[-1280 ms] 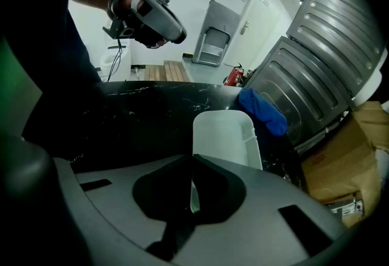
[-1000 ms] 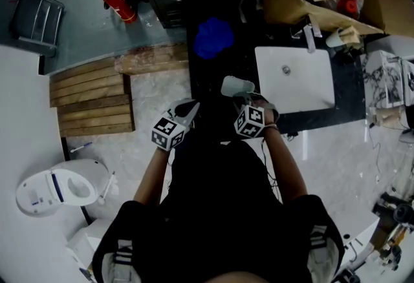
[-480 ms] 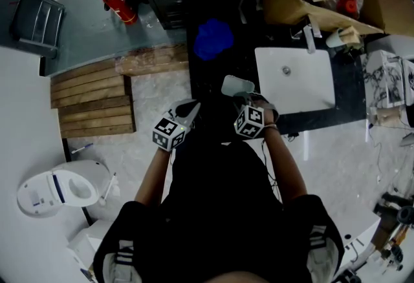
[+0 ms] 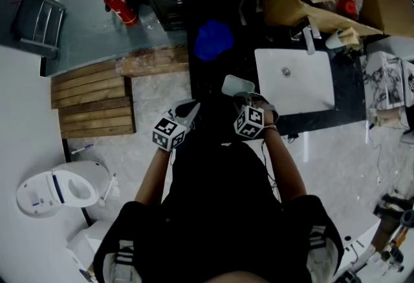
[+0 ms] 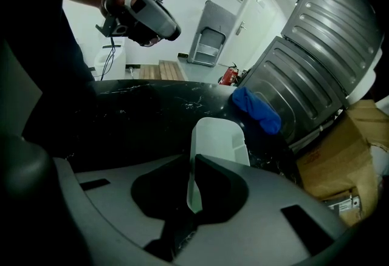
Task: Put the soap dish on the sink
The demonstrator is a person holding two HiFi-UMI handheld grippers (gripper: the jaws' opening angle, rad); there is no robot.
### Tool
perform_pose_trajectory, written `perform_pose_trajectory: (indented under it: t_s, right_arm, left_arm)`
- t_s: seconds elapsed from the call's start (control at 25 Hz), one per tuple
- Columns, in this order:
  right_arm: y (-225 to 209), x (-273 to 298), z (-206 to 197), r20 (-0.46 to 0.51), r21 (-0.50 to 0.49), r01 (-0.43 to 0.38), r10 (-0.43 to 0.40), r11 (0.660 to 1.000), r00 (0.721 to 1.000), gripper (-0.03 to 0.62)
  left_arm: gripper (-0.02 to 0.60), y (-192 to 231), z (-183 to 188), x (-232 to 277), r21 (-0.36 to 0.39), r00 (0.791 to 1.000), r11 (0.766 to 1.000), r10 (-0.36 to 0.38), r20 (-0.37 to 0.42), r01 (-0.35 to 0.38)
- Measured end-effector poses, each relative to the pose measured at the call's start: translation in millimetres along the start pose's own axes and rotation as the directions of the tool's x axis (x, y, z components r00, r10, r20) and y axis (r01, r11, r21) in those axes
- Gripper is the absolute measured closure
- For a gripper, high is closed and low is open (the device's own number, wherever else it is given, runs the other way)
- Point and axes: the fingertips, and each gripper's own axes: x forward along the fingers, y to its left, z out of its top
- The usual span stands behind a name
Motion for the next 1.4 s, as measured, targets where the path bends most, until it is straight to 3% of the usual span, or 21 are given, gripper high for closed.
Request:
perform_pose_trajectory:
  t_s: [0.96,1.4]
  right_arm:
    - [-11.4,-16.3,2.3,0.071,0.085,0.053,-0.059,0.995,0.996,0.568]
    - [-10.0,-36.8,-5.2,0.164,0.257,0.046,-0.091,0.965,0.982,0.574]
  left_arm:
    - [0.581,-10.6,6.1,5.2,0.028,1.0,1.0,-0.014,-0.004,0.014]
    - [0.581,-26.8,10.9,10.0,0.06,0.999,0.998,-0.033,-0.016,0.034]
